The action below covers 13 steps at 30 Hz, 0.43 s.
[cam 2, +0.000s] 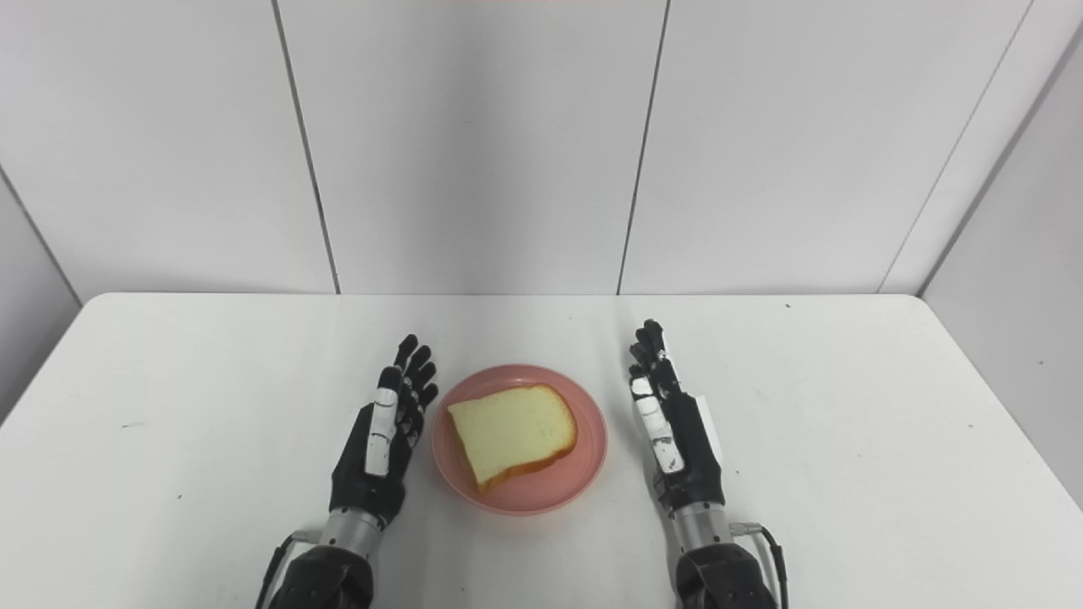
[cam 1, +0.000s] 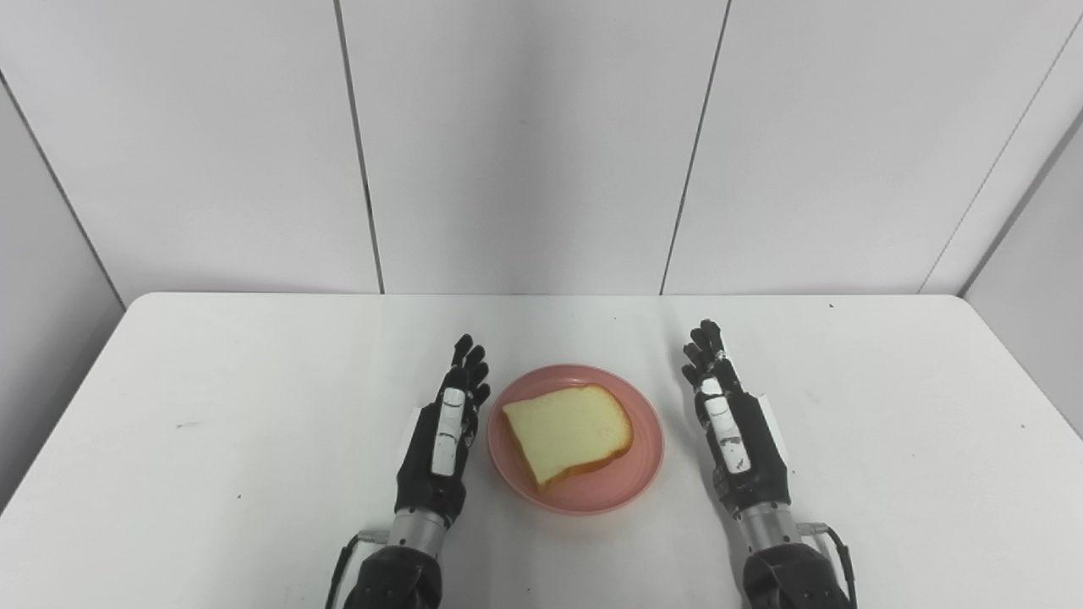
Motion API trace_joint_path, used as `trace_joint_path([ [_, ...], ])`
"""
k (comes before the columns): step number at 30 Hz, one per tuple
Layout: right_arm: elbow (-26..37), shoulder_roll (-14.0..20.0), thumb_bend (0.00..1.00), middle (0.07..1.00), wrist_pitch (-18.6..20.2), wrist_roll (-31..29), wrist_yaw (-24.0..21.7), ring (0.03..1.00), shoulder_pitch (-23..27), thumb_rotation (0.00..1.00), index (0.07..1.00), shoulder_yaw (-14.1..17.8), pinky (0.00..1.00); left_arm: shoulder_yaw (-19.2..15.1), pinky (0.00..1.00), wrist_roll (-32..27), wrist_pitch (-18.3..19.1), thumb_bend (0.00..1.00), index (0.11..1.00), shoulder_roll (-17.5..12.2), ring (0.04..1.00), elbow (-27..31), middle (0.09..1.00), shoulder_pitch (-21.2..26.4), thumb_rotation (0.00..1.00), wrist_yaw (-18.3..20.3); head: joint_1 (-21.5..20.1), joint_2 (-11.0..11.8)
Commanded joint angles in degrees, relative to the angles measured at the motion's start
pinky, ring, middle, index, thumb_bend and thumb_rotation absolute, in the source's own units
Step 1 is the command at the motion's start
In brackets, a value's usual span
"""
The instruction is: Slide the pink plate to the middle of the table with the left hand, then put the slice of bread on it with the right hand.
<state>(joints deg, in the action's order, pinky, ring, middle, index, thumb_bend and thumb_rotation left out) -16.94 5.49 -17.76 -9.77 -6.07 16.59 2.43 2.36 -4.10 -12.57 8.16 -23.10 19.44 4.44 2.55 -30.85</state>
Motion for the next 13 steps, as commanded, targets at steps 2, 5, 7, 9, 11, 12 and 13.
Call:
trace_joint_path([
  [2, 0.8, -1.4, 0.74, 1.000, 1.4, -0.2, -0.5, 1.000, -0.8, 0.84, 1.000, -0.6, 1.00, -0.8, 1.00, -0.4, -0.7, 0.74, 1.000, -1.9, 1.000, -0.7, 1.000, -3.4, 0.98, 0.4, 0.6, -0.3],
  [5, 1.7, -1.9, 0.74, 1.000, 2.4, -0.2, -0.5, 1.000, -1.2, 0.82, 1.000, -0.8, 1.00, -1.1, 1.00, -0.3, -0.8, 0.75, 1.000, -1.9, 1.000, -0.5, 1.000, -3.6, 0.97, -0.1, 1.2, -0.3],
  [7, 1.9, -1.8, 0.76, 1.000, 2.8, -0.1, -0.6, 1.000, -1.4, 0.81, 1.000, -0.8, 1.00, -1.3, 1.00, 0.0, -0.6, 0.74, 1.000, -1.5, 1.000, -0.1, 1.000, -3.8, 0.97, -0.9, 1.5, -0.4],
  [9, 2.1, -1.6, 0.77, 1.000, 3.2, -0.2, -0.9, 1.000, -1.5, 0.80, 1.000, -0.8, 1.00, -1.4, 1.00, 0.1, -0.2, 0.74, 1.000, -1.2, 1.000, 0.4, 1.000, -4.0, 0.96, -1.3, 2.1, -0.5],
  [11, 1.9, -1.4, 0.76, 1.000, 3.2, -0.4, -1.3, 1.000, -1.7, 0.80, 1.000, -0.7, 1.00, -1.2, 1.00, 0.6, -0.1, 0.74, 1.000, -1.0, 1.000, 0.7, 1.000, -4.1, 0.97, -2.0, 2.9, -0.4],
  [12, 1.7, -1.2, 0.76, 1.000, 3.0, -0.4, -1.5, 1.000, -1.7, 0.80, 1.000, -0.6, 1.00, -1.0, 1.00, 0.9, 0.2, 0.73, 1.000, -0.7, 1.000, 0.8, 1.000, -4.2, 0.97, -2.4, 3.3, -0.4],
  [13, 1.5, -1.0, 0.76, 1.000, 2.8, -0.5, -1.6, 1.000, -1.8, 0.80, 1.000, -0.6, 1.00, -0.9, 1.00, 1.0, 0.5, 0.74, 1.000, -0.6, 1.000, 0.9, 1.000, -4.3, 0.97, -2.7, 3.5, -0.4],
])
